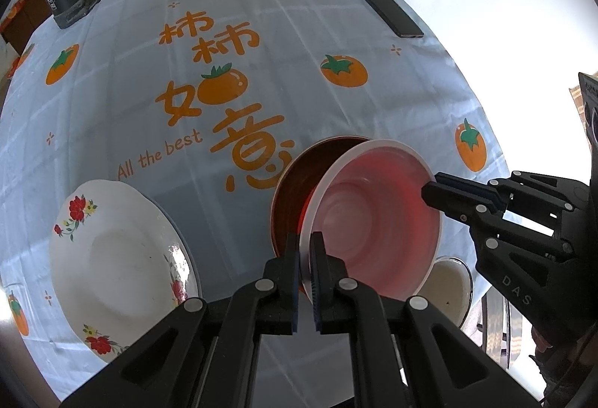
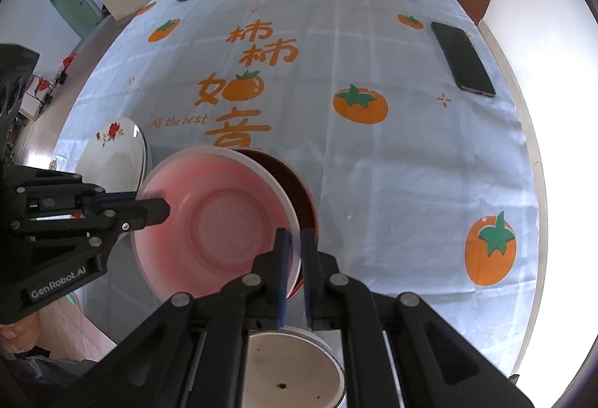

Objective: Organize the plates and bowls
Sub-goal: 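Lower the pink bowl into the steel bowl with both tools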

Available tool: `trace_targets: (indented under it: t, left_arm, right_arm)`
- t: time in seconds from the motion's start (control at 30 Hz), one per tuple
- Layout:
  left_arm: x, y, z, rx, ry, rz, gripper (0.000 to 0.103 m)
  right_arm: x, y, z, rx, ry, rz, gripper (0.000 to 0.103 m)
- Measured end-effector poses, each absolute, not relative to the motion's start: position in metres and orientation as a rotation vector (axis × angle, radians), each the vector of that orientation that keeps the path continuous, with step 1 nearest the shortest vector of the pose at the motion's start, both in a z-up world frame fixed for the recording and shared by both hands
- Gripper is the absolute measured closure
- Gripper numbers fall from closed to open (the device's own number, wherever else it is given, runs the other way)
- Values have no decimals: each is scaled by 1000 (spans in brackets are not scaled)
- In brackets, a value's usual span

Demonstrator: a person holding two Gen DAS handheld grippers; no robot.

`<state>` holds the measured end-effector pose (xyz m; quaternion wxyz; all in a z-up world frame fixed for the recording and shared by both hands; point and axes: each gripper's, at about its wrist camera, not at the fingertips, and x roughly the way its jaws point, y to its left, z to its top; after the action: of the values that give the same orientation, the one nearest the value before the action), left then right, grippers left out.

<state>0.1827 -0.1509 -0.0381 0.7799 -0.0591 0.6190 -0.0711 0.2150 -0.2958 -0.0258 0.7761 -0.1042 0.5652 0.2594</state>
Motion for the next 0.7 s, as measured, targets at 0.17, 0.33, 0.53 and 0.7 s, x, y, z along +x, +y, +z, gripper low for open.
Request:
trace_targets:
  t: [0.17, 0.33, 0.53, 0.7]
  left_arm:
    - [183, -150, -41, -134, 1345, -153, 97]
    - [183, -149, -44, -136, 1349, -151, 97]
    - [184, -149, -46, -134, 1353, -150, 97]
    - [185, -149, -48, -133, 1356, -147, 97]
  right_arm:
    - [214, -295, -27, -226, 1224, 561, 97]
    - [213, -293, -28, -233, 1225, 566, 97]
    - [213, -292, -30, -234, 1227, 567, 97]
    - [213, -292, -30, -235, 1227, 566, 97]
